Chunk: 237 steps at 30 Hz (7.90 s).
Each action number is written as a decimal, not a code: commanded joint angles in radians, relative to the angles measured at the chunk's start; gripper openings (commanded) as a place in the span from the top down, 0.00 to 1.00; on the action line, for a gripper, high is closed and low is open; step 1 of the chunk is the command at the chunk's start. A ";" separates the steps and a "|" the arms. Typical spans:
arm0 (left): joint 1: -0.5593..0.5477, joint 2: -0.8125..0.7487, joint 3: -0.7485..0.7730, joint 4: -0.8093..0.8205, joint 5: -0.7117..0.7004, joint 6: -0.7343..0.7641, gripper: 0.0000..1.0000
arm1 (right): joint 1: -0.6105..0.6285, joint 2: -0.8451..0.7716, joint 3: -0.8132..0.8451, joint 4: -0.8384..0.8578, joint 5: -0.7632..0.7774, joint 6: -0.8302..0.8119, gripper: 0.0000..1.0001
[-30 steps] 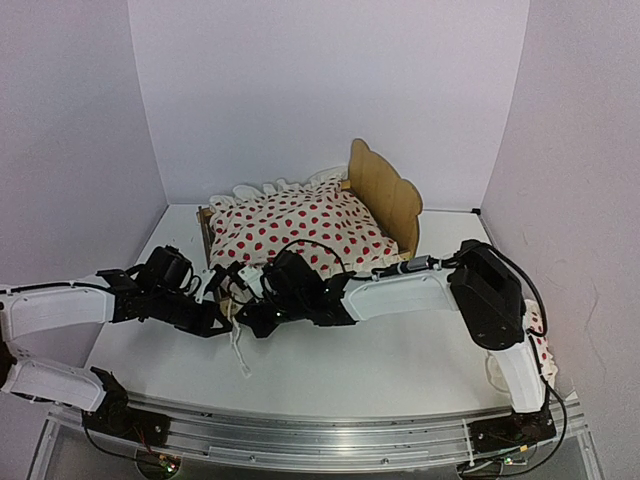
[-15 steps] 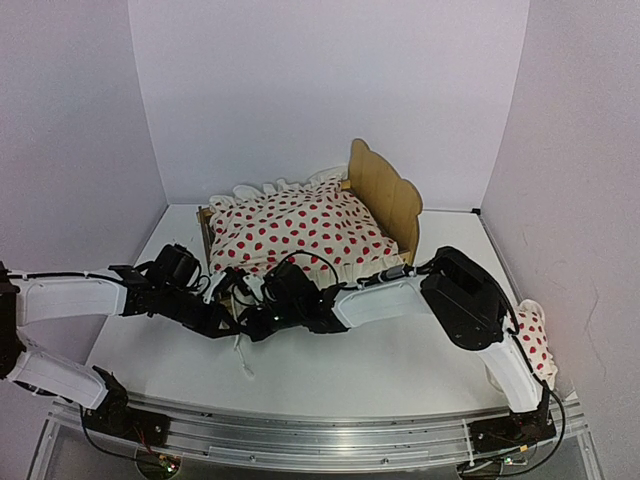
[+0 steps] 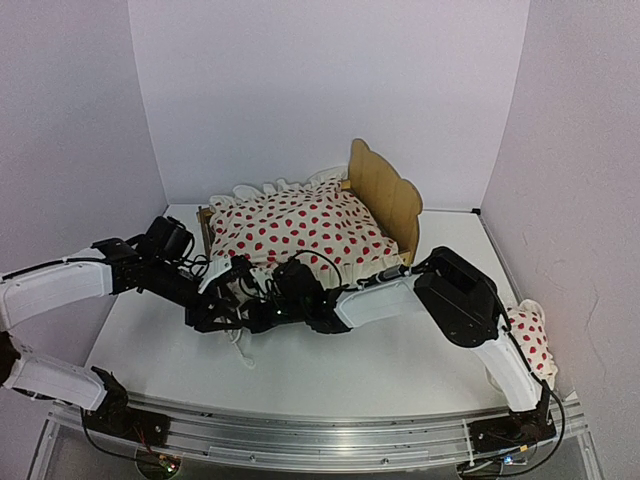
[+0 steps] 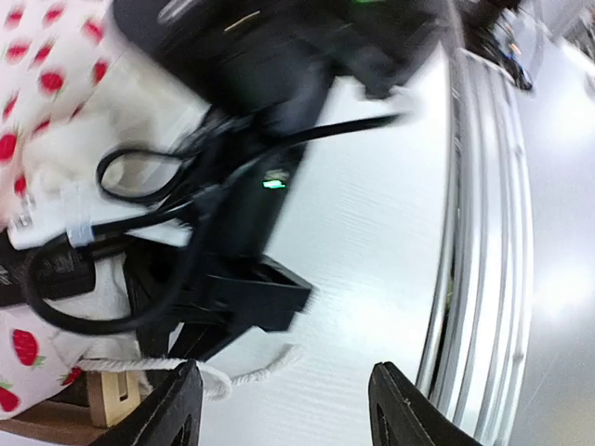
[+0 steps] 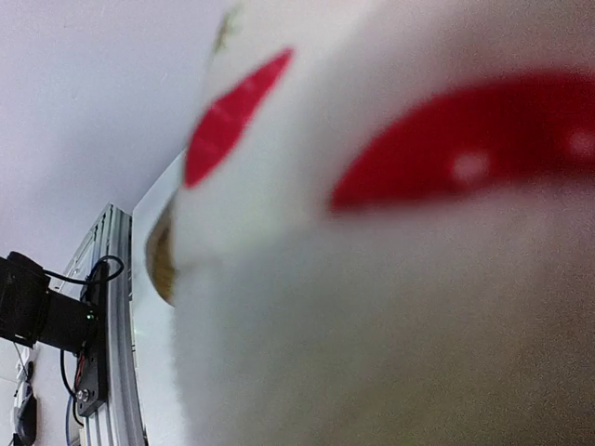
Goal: Set up the pet bed
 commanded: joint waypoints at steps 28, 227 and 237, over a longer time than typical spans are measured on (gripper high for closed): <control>0.241 0.010 -0.316 0.299 0.005 0.514 0.61 | 0.004 -0.006 -0.042 0.229 -0.255 0.051 1.00; 0.063 0.066 0.262 0.184 -0.116 0.083 0.36 | -0.610 -0.879 -0.073 -1.114 0.449 -0.340 0.37; 0.414 0.291 0.397 0.099 -0.397 -0.724 0.20 | -0.678 -0.714 0.066 -1.154 0.392 -0.298 0.30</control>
